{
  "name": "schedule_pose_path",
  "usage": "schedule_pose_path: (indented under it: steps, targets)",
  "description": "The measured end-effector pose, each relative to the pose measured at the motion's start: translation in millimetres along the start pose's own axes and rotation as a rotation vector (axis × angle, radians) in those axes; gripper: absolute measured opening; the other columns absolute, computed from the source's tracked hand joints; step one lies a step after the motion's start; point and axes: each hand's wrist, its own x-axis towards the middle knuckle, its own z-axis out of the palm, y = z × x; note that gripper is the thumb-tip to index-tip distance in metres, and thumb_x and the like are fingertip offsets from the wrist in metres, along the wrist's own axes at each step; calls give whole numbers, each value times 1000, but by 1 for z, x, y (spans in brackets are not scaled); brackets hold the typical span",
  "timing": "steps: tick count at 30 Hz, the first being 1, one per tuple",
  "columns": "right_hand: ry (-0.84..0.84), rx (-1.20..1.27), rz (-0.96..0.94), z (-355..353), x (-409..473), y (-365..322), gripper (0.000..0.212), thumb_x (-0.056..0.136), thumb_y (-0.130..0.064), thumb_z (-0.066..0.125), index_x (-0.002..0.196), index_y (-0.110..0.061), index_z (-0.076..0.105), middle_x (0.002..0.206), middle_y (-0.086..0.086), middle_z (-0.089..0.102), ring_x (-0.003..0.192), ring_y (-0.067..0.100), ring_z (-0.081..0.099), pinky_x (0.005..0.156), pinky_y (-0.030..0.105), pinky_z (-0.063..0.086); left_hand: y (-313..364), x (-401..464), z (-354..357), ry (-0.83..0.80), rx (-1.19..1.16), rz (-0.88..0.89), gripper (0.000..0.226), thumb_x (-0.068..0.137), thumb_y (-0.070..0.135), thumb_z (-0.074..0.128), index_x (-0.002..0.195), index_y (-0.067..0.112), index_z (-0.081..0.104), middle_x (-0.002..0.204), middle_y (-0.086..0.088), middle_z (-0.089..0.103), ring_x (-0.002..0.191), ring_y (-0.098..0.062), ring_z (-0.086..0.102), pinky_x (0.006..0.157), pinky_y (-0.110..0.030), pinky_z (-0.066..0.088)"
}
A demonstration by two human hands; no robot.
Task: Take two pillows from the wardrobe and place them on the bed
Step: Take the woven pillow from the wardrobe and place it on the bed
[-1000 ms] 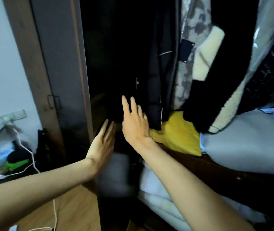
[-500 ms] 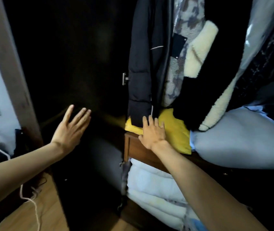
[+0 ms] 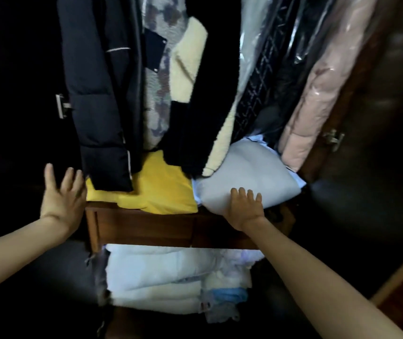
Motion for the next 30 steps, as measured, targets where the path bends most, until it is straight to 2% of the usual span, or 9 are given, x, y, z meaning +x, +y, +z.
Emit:
schedule_pose_path:
  steps: [5, 7, 9, 11, 14, 17, 22, 27, 30]
  targets:
    - [13, -16, 112, -3, -2, 53, 65, 91, -49, 55, 138, -11, 33, 140, 13, 41, 130, 35, 39, 111, 54, 28, 92, 4, -101, 389, -429, 424, 70, 87, 49, 51, 146, 16, 33, 151, -10, 35, 144, -27, 24, 116, -55, 11]
    - [16, -8, 166, -5, 5, 73, 67, 91, -49, 55, 140, -10, 32, 141, 14, 40, 130, 35, 39, 109, 51, 31, 123, 9, -145, 556, -576, 532, 66, 79, 49, 55, 135, 17, 44, 138, -9, 49, 132, -28, 40, 111, -50, 24]
    - [45, 5, 180, -4, 17, 90, 66, 91, -49, 56, 139, -10, 33, 139, 13, 42, 129, 34, 41, 108, 50, 33, 150, 25, -179, 603, -632, 553, 59, 79, 50, 52, 127, 18, 44, 130, -7, 51, 121, -28, 46, 101, -47, 32]
    - [101, 17, 118, 1, 30, 97, 63, 91, -45, 57, 139, -11, 35, 136, 11, 44, 127, 33, 44, 106, 49, 34, 169, 45, -195, 509, -619, 524, 61, 82, 53, 53, 129, 16, 41, 130, -7, 48, 119, -29, 46, 97, -46, 33]
    - [130, 130, -109, 15, 59, 81, 67, 93, -42, 55, 146, -9, 32, 141, 12, 44, 128, 32, 43, 108, 45, 32, 187, 84, -189, 239, -570, 396, 69, 87, 53, 51, 140, 12, 34, 138, -9, 42, 127, -31, 41, 104, -46, 31]
    - [169, 222, -251, 22, 99, 41, 67, 91, -42, 55, 144, -6, 35, 138, 16, 47, 124, 33, 44, 105, 45, 34, 188, 112, -170, 113, -516, 315, 73, 90, 56, 46, 144, 10, 28, 145, -11, 37, 133, -34, 37, 108, -47, 29]
    - [336, 220, 35, 15, 184, 43, 57, 87, -49, 54, 127, -11, 46, 130, 14, 51, 120, 33, 44, 102, 47, 31, 194, 131, -165, 224, -634, 352, 78, 84, 66, 45, 139, 12, 34, 136, -9, 47, 124, -30, 46, 101, -45, 35]
    - [157, 217, 266, 25, 251, 103, 114, 73, -86, 48, 152, -9, 18, 158, 23, 20, 144, 43, 19, 115, 61, 11, 231, 149, -214, 157, -909, 405, 101, 80, 80, 39, 150, 9, 21, 149, -12, 38, 134, -31, 39, 108, -46, 33]
    - [206, 286, 286, 39, 273, 128, 131, 60, -98, 41, 153, -9, 16, 159, 22, 18, 145, 41, 17, 115, 64, 10, 250, 173, -241, 94, -1067, 350, 108, 75, 84, 44, 146, 5, 24, 151, -15, 35, 134, -31, 39, 108, -45, 34]
